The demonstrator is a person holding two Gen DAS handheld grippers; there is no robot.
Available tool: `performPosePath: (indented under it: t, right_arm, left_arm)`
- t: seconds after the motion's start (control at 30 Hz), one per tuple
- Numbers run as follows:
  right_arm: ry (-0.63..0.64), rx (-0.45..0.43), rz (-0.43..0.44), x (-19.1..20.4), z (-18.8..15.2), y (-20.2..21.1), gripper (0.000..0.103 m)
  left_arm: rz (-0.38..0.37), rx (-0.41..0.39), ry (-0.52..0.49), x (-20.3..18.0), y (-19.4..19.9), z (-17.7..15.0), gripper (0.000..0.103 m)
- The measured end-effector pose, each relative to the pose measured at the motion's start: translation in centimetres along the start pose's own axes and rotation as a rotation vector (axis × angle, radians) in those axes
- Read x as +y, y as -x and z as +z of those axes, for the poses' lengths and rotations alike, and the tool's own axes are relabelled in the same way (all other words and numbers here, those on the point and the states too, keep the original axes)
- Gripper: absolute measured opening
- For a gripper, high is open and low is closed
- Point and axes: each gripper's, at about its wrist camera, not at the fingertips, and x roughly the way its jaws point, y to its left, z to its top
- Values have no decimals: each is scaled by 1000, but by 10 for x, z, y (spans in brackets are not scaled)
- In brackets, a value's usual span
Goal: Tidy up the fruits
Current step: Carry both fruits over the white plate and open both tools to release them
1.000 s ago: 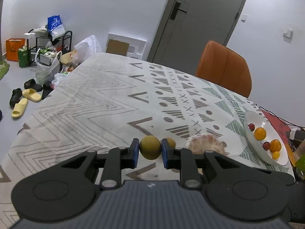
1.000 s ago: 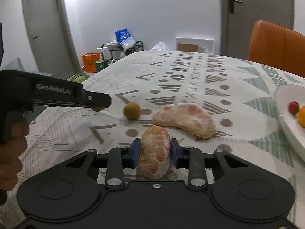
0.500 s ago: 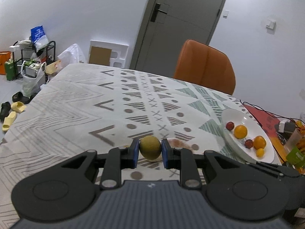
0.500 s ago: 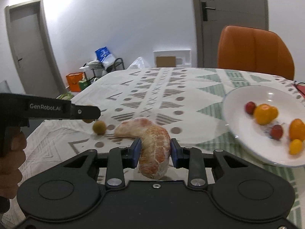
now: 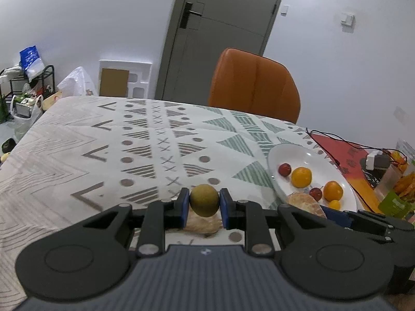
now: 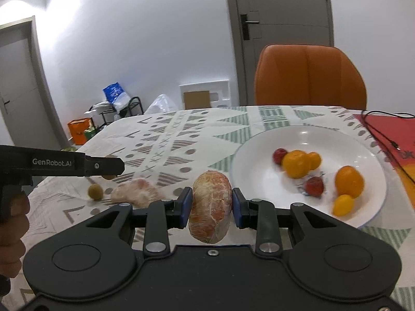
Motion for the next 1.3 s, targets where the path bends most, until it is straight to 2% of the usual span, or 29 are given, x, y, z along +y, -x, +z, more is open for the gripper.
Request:
performPosePath:
  t: [0.5, 0.67, 0.7, 0.73, 0.8, 1.3]
  right_arm:
    - [-59, -38, -30, -42, 10, 6, 31]
    - [-85, -78, -34, -56, 15, 10, 31]
    - [-98, -90, -39, -59, 16, 10, 37]
    - [-114, -98, -51, -64, 17, 11, 50]
    - [-130, -101, -65, -72, 16, 13, 63]
    - [-166, -77, -44, -110, 3, 23, 63]
  left_arm:
    - [-27, 20, -67, -43, -23, 8, 23]
    - [-35, 24, -92, -59, -31, 12, 23]
    - [-36, 22, -100, -62, -32, 13, 23]
    - [-37, 21, -105, -65, -33, 14, 23]
    - [-38, 20, -118, -71, -36, 17, 23]
    - [-52, 63, -189, -114, -69, 20, 23]
